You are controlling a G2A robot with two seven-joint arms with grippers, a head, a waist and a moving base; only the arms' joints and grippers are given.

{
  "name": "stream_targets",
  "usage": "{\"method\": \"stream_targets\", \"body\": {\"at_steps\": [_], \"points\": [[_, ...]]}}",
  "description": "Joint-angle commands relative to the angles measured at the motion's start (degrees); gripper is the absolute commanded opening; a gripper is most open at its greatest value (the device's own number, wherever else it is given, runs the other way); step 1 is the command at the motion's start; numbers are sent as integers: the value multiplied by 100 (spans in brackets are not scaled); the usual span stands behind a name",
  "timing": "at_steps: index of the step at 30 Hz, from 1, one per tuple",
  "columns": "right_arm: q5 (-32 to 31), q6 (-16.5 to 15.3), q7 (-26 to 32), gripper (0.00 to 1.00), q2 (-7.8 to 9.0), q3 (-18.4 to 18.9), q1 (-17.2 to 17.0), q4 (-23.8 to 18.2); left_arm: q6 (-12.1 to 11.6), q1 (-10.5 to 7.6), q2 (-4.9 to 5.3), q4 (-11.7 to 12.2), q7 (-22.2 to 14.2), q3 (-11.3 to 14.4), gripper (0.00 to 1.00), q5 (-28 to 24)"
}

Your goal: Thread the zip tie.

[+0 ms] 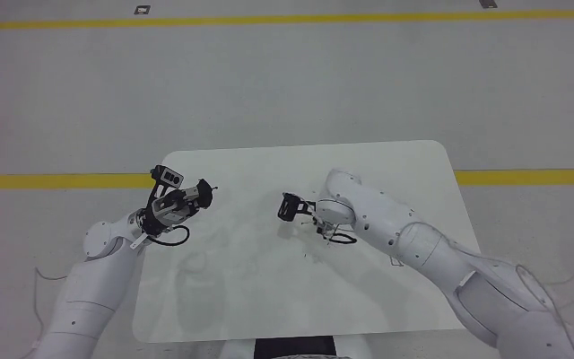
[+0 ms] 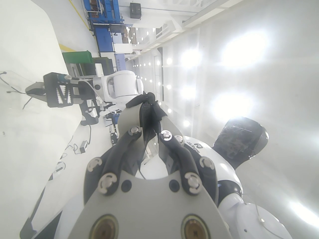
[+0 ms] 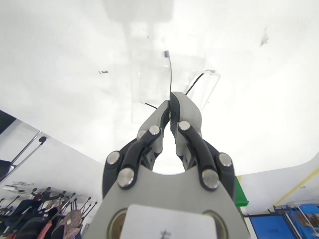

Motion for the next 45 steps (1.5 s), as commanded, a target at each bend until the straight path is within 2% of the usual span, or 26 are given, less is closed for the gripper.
{"method": "stream_targets", "body": {"at_steps": [1,5,10,13,19,22,26,42,45], "points": [[62,-28,-89,0,97,207,-102,-159,0,0,0,0,0,0,0,0],[159,-67,-387,0,328,700,-411,-517,0,0,0,0,0,0,0,0],[311,-67,-634,0,571,1148,-765,-918,0,0,0,0,0,0,0,0],[569,-67,-1003,0,716,1476,-1000,-1161,0,0,0,0,0,0,0,0],[1627,-67,-2152,0,998,2196,-1569,-1491,0,0,0,0,0,0,0,0],[2285,-67,-2709,0,1111,2399,-1819,-1578,0,0,0,0,0,0,0,0],[3010,-67,-3040,0,1213,2316,-1926,-1734,0,0,0,0,0,0,0,0],[3041,-67,-3040,0,1227,2276,-1908,-1754,8,3,-2,-6,40,7,0,7],[3008,64,-3509,0,1204,2328,-2011,-1823,-29,72,-25,-117,300,126,0,169]]}}
